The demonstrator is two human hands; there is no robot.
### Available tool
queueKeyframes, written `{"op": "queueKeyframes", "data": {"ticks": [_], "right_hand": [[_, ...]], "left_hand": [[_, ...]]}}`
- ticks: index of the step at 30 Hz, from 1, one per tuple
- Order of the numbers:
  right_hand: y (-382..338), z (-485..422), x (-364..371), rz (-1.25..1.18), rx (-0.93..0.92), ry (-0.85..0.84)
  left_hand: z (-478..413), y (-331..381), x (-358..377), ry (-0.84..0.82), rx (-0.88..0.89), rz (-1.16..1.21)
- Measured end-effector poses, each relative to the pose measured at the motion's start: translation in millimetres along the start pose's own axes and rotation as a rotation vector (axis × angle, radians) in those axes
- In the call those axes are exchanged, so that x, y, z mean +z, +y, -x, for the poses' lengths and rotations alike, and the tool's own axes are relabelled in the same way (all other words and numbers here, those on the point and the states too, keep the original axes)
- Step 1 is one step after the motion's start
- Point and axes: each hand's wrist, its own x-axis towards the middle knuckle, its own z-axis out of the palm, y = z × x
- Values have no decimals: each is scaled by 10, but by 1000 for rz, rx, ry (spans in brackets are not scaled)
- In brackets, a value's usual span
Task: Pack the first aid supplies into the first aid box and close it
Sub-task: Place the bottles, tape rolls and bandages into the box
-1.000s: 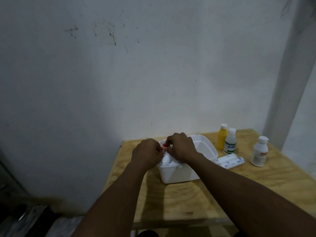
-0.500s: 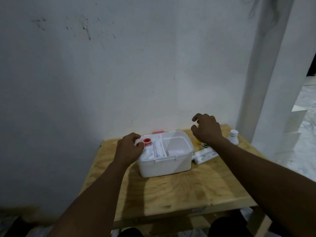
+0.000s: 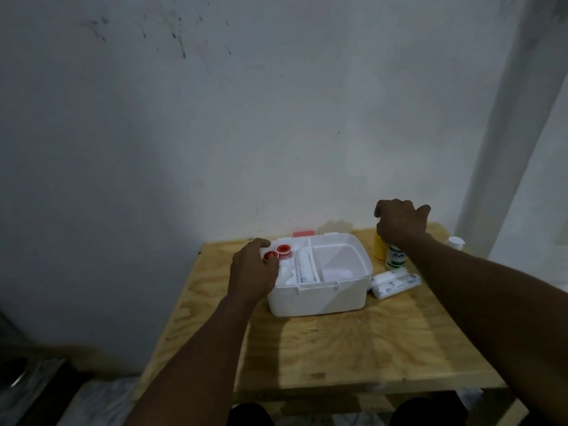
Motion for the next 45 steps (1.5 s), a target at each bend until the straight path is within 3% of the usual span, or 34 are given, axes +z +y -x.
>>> {"op": "queueKeyframes", "data": {"ticks": [5,8,10,13,23,36,42,45], "right_hand": [[-135,-3,-242,-95,-90,224],[-320,39,-574,-354,-183,344],[-452,95,-746,-560,-260,347],[-604,209,-838,-684,-278,266],[-794,538,-299,-461,-355,-33],[-911,666,-163,-523,-356,-131],[-423,610,-442,-588,-247,115],[-90,611,-577,-556,-180,115]], "left_hand": [[33,19,-25,4,-16,8],[58,44,-27,11,-27,15],[74,68,-39,6,-35,18],[88,90,-60,-5,-40,-15],[107,123,-102,-44,-6,-69],[74,139,-119,-86,26,-121],[1,131,-125,-118,114,-259],[-21,242,-112,-55,217,-347]]}}
